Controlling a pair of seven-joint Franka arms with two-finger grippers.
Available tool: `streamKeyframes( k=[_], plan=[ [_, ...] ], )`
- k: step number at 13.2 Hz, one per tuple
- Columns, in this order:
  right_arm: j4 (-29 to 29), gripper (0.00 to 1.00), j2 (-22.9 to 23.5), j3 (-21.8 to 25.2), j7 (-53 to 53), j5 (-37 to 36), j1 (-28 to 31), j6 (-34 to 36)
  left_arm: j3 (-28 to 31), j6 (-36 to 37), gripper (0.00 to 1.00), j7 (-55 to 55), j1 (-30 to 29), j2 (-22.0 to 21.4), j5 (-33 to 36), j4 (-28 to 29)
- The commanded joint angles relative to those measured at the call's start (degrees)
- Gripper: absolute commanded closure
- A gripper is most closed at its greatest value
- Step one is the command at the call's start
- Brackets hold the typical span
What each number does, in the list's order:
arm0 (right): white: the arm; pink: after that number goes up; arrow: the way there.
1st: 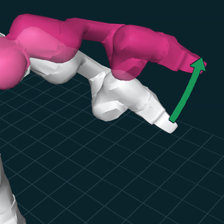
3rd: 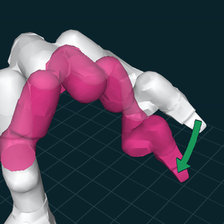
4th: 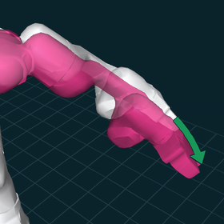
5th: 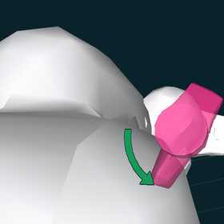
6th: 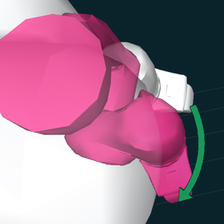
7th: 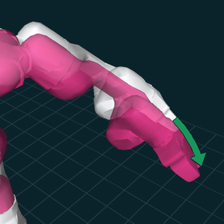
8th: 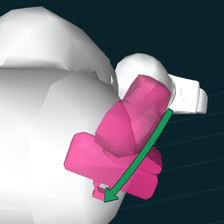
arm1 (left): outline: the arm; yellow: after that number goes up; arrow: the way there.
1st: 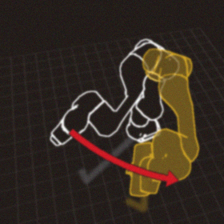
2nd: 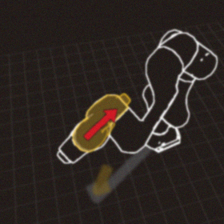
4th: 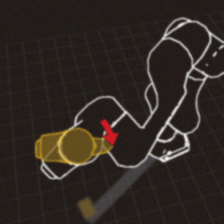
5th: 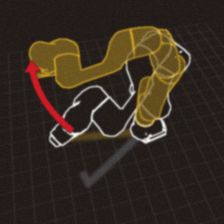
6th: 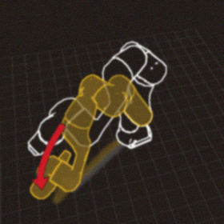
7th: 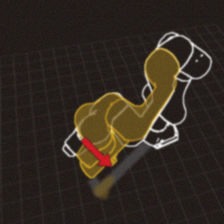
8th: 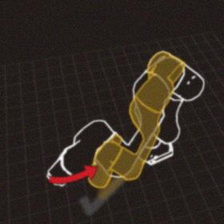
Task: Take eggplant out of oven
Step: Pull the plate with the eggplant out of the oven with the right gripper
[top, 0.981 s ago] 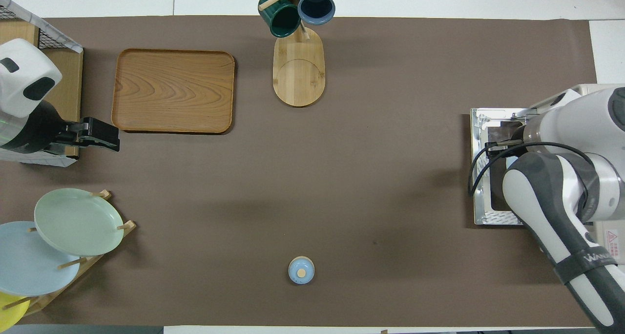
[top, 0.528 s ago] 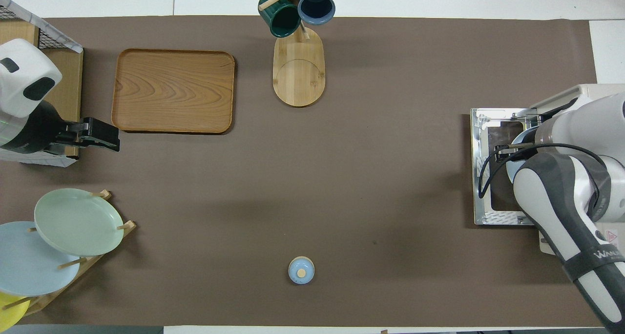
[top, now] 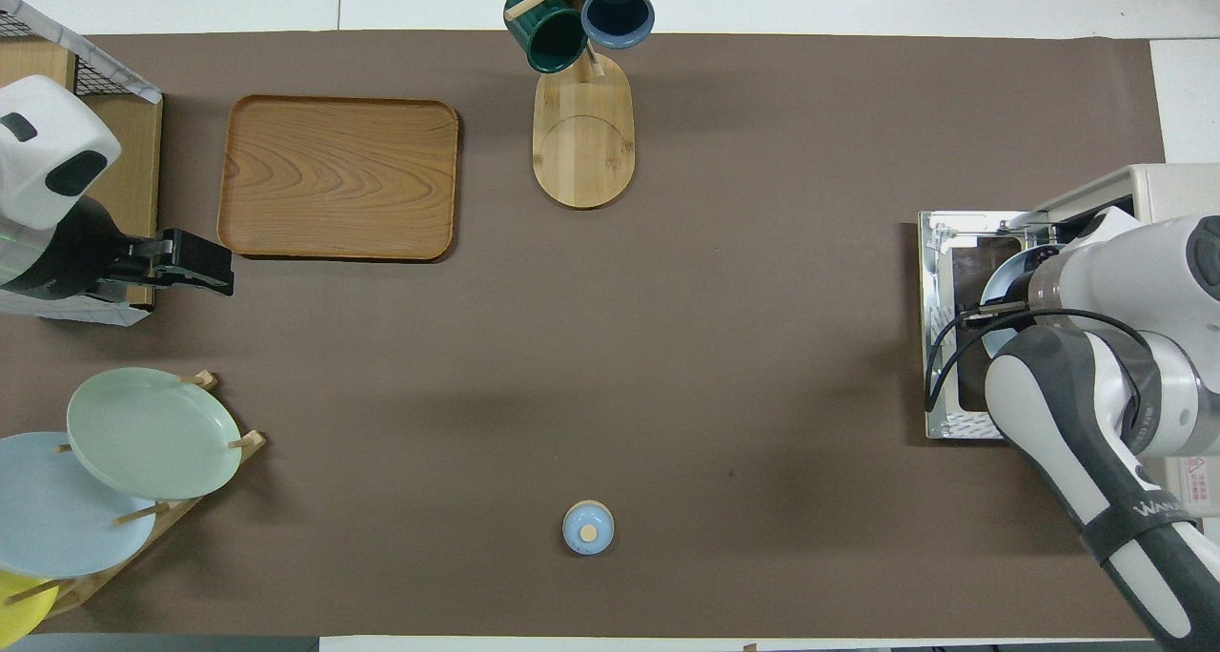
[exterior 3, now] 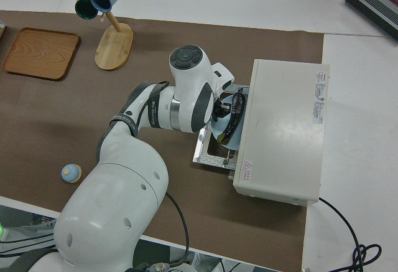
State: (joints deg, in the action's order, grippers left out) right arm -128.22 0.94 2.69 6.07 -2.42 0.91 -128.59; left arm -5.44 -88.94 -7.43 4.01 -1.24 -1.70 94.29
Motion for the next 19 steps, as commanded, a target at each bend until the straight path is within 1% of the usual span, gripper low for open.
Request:
streamKeyframes(
  k=[1,2,3,5,6,7,8,9,10,11,12,13,14,15,16,17,18,19],
  plan=[
    [-0.5,1.00,-2.0,-0.4,1.4,-0.5,-0.3,3.0,0.0,0.1,0.00,-0.5,-0.3,-1.0,-0.7,0.7],
    [2.2,1.00,-1.3,-0.9,0.9,-0.6,-1.1,5.1,0.0,0.2,0.00,-0.5,-0.3,-0.9,-0.7,0.7],
    [4.7,1.00,-0.3,-0.9,0.1,-1.1,-3.3,6.1,0.0,0.2,0.00,-0.5,-0.3,-0.9,-0.7,0.7],
    [9.5,1.00,1.3,-0.9,-1.2,-2.3,-9.1,8.2,0.0,0.1,0.00,-0.5,-0.3,-1.0,-0.7,0.7],
    [11.4,1.00,1.7,-0.9,-5.6,-3.2,-13.0,9.2,0.0,0.1,0.00,-0.5,-0.3,-0.9,-0.7,0.7],
    [14.4,1.00,2.9,-0.9,-11.9,-3.5,-16.2,11.8,0.0,0.2,0.00,-0.5,-0.3,-0.9,-0.7,0.7],
    [18.9,1.00,6.0,-0.9,-17.4,-3.5,-20.0,14.7,0.0,0.1,0.00,-0.5,-0.3,-0.9,-0.7,0.7],
    [23.0,1.00,8.0,-0.9,-21.7,-3.5,-23.8,17.4,0.0,0.2,0.00,-0.5,-0.3,-1.0,-0.7,0.7],
    [26.0,1.00,10.2,-0.9,-25.5,-3.5,-26.8,18.7,0.0,0.2,0.00,-0.5,-0.3,-1.0,-0.7,0.7],
    [29.3,1.00,13.4,-0.9,-29.6,-3.5,-29.3,19.2,0.0,0.2,0.00,-0.5,-0.3,-1.0,-0.7,0.7],
    [33.6,1.00,17.8,-0.9,-34.1,-3.5,-32.4,19.9,0.0,0.1,0.00,-0.5,-0.3,-1.0,-0.6,0.7],
    [40.3,1.00,23.9,-0.9,-39.8,-3.4,-36.3,21.1,0.0,0.2,0.00,-0.5,-0.3,-1.0,-0.7,0.7],
    [45.1,1.00,28.3,-0.9,-43.4,-3.6,-38.3,22.1,0.0,0.1,0.00,-0.5,-0.3,-1.0,-0.7,0.7],
    [48.0,1.00,31.0,-0.9,-45.3,-3.4,-39.7,21.5,0.0,0.2,0.00,-0.5,-0.3,-1.0,-0.7,0.7],
    [50.1,1.00,32.7,-1.0,-45.7,-3.6,-40.7,21.5,0.0,0.1,0.00,-0.5,-0.3,-1.0,-0.7,0.7],
    [52.3,1.00,34.7,-0.9,-45.9,-3.6,-42.9,21.6,0.0,0.2,0.00,-0.5,-0.3,-1.0,-0.6,0.7],
    [54.1,1.00,36.4,-0.9,-46.5,-3.6,-44.2,21.2,0.0,0.2,0.00,-0.5,-0.3,-1.0,-0.7,0.7],
    [54.4,1.00,37.1,-0.9,-47.3,-3.8,-44.8,20.4,0.0,0.2,0.00,-0.5,-0.3,-1.0,-0.7,0.7]
  ],
)
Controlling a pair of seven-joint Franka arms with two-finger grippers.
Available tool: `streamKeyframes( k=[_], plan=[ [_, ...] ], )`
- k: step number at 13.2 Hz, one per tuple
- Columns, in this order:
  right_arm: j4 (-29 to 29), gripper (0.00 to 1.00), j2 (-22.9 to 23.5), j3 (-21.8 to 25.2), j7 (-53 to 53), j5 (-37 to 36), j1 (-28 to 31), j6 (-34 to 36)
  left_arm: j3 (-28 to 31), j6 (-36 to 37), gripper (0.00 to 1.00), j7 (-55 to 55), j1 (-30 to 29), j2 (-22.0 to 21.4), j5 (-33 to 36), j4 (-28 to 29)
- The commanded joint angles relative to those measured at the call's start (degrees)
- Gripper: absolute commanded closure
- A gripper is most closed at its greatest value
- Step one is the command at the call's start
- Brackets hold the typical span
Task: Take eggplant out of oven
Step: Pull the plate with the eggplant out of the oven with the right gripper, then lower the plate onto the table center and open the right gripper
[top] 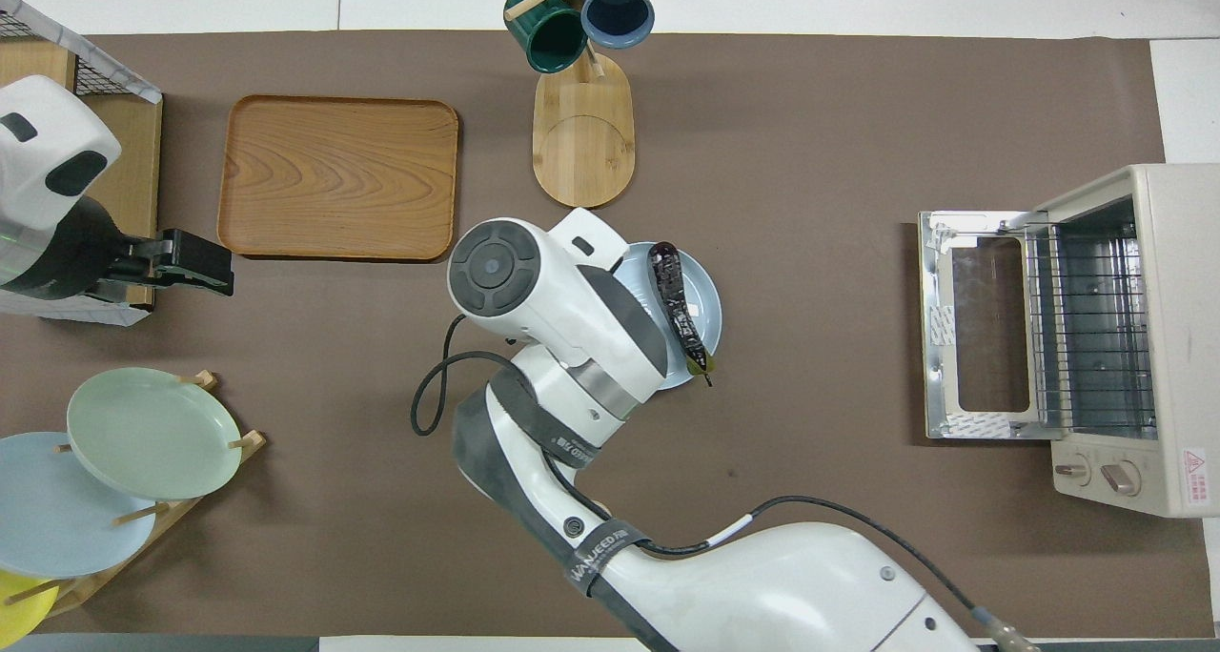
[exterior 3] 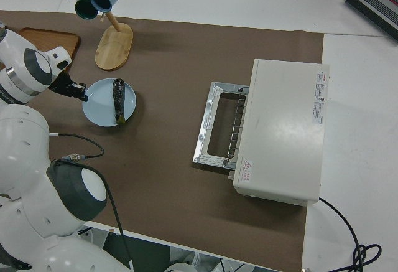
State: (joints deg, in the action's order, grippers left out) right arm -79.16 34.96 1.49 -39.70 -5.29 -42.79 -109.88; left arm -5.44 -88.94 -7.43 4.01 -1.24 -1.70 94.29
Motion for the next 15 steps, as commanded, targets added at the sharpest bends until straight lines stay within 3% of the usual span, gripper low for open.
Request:
streamKeyframes(
  k=[1,3,7,8,9,10,13,15],
  plan=[
    [5.4,1.00,3.4,0.4,-1.7,-1.4,-2.5,1.6,0.0,0.1,0.00,-0.5,-0.3,-1.0,-0.7,0.7],
    [5.2,1.00,5.1,0.2,-5.6,-3.3,-6.2,-1.3,0.0,0.2,0.00,-0.5,-0.3,-1.0,-0.7,0.7],
    [4.8,1.00,5.9,0.2,-7.7,-2.4,-4.8,-6.0,0.0,0.2,0.00,-0.5,-0.3,-1.0,-0.7,0.7],
    [5.0,0.94,5.7,0.2,-7.4,-2.4,-4.8,-6.1,0.0,0.2,0.00,-0.5,-0.3,-1.0,-0.7,0.7],
    [5.1,0.78,5.3,0.2,-7.4,-2.2,-4.8,-6.5,0.0,0.1,0.00,-0.5,-0.3,-1.0,-0.7,0.7],
    [5.1,0.70,4.4,-0.2,-7.4,-2.0,-5.1,-7.0,0.0,0.1,0.00,-0.5,-0.3,-0.9,-0.7,0.7],
    [5.1,0.60,-0.2,-0.5,-6.5,-1.8,-4.1,-3.9,0.0,0.2,0.00,-0.5,-0.3,-1.0,-0.7,0.7],
    [3.2,0.60,-4.2,-0.3,0.7,-1.8,-0.8,2.0,0.0,0.0,0.00,-0.5,-0.3,-1.0,-0.7,0.7]
  ],
)
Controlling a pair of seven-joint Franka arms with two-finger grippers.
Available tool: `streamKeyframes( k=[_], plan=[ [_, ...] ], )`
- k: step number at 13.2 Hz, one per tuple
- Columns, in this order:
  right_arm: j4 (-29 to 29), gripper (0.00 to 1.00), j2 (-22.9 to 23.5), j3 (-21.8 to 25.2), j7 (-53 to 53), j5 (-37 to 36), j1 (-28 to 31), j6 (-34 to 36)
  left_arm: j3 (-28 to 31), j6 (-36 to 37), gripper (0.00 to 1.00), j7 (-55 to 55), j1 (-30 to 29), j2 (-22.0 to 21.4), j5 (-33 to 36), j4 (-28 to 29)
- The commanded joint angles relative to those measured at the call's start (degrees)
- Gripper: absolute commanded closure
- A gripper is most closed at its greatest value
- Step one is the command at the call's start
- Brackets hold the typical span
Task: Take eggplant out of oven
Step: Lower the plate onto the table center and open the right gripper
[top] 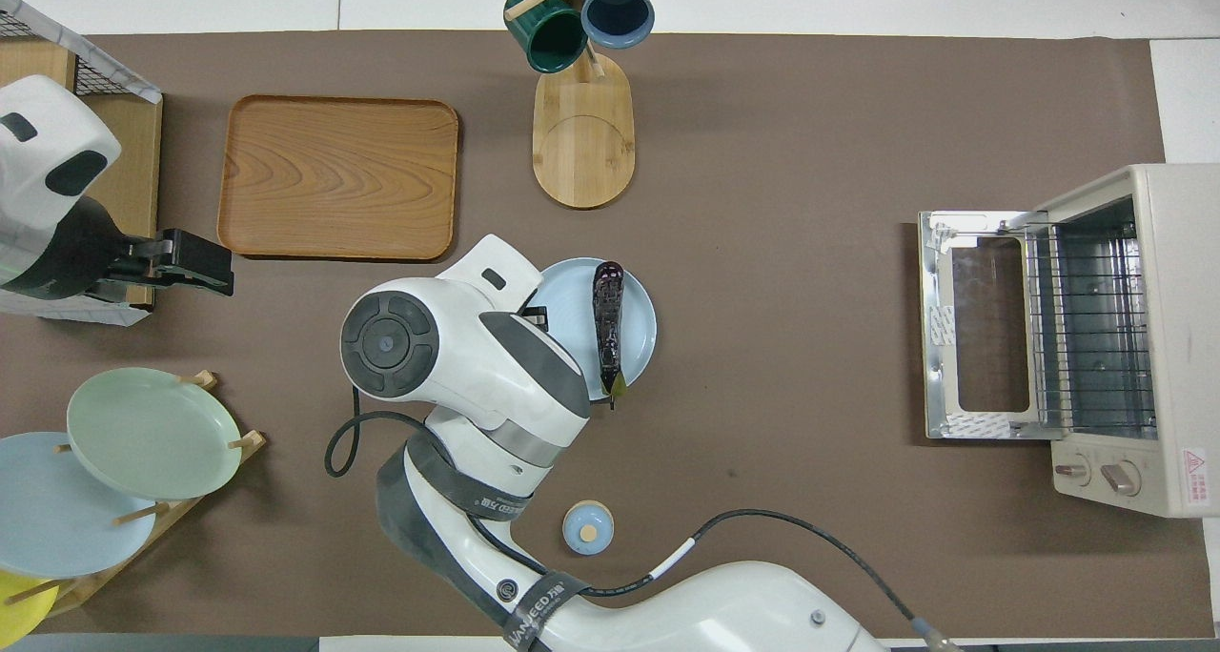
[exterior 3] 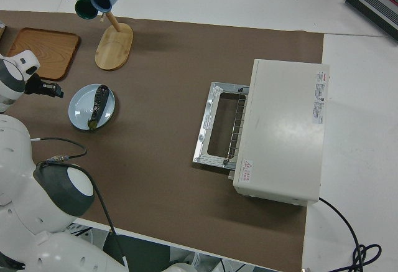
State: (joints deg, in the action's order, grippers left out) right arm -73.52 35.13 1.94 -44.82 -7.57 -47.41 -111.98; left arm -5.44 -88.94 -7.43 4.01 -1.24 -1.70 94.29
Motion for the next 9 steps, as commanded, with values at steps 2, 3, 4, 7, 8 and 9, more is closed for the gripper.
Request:
streamKeyframes(
  k=[2,3,4,7,8,9],
  plan=[
    [-10.3,0.91,-10.0,-0.9,13.4,0.5,11.6,6.5,0.0,-0.4,0.00,-0.5,-0.3,-0.9,-0.7,0.7],
    [-15.3,1.00,-12.5,-0.9,17.1,0.5,15.0,5.6,0.0,-0.4,0.00,-0.6,-0.3,-0.9,-0.7,0.7],
    [-18.7,1.00,-13.9,-0.9,18.9,0.5,17.4,4.7,0.0,-0.4,0.00,-0.7,-0.2,-0.9,-0.6,0.7],
    [-26.3,1.00,-16.0,-0.8,24.2,0.3,26.5,0.3,0.0,-0.3,0.00,-0.8,-0.2,-0.9,-0.7,0.8],
    [-31.2,1.00,-17.1,-0.8,28.0,0.3,28.6,-4.6,0.0,-0.3,0.00,-0.8,-0.2,-1.0,-0.7,0.9],
    [-34.7,1.00,-18.0,-0.7,29.5,0.2,30.7,-8.0,0.0,-0.4,0.00,-0.8,-0.2,-1.0,-0.6,0.9]
  ],
)
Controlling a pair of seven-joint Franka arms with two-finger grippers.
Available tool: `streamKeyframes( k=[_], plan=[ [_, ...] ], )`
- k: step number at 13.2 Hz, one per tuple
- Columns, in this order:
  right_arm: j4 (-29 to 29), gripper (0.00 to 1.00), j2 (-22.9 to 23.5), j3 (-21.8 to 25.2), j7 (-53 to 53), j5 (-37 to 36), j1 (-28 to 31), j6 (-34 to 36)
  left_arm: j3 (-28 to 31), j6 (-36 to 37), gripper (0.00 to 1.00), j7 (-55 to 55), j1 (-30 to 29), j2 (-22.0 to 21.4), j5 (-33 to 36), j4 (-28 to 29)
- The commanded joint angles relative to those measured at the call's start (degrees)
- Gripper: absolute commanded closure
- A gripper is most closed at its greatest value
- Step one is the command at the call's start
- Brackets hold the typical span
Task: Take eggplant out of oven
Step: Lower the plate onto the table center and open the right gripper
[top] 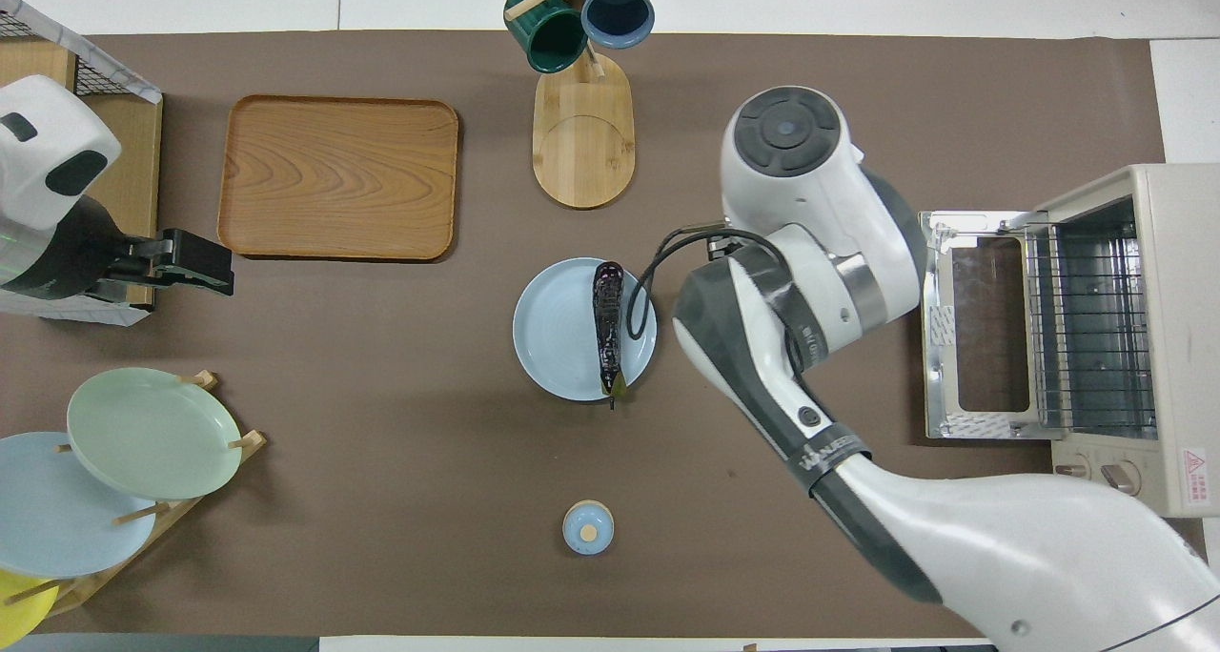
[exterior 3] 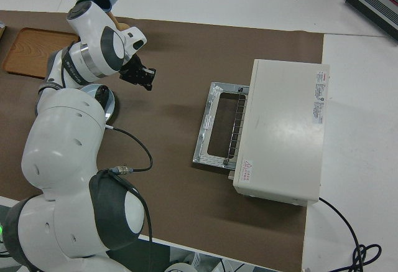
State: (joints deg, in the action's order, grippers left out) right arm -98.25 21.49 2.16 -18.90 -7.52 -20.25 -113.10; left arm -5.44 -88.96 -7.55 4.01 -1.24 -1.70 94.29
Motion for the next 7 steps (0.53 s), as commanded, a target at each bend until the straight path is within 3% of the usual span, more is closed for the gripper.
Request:
streamKeyframes(
  k=[1,3,7],
  plan=[
    [-12.7,1.00,-5.1,-0.9,3.4,0.1,4.5,-8.4,0.0,-0.9,0.00,-0.7,-0.1,-0.9,-0.6,0.9],
    [-15.8,1.00,-6.1,-0.5,3.4,-1.2,5.6,-8.5,-0.3,-2.5,0.00,-0.9,0.6,-0.9,-0.7,0.9],
    [-20.1,1.00,-7.3,-0.7,8.7,-4.3,13.6,-9.6,-0.7,-4.1,0.00,-1.2,3.6,0.0,-1.7,0.9]
  ],
)
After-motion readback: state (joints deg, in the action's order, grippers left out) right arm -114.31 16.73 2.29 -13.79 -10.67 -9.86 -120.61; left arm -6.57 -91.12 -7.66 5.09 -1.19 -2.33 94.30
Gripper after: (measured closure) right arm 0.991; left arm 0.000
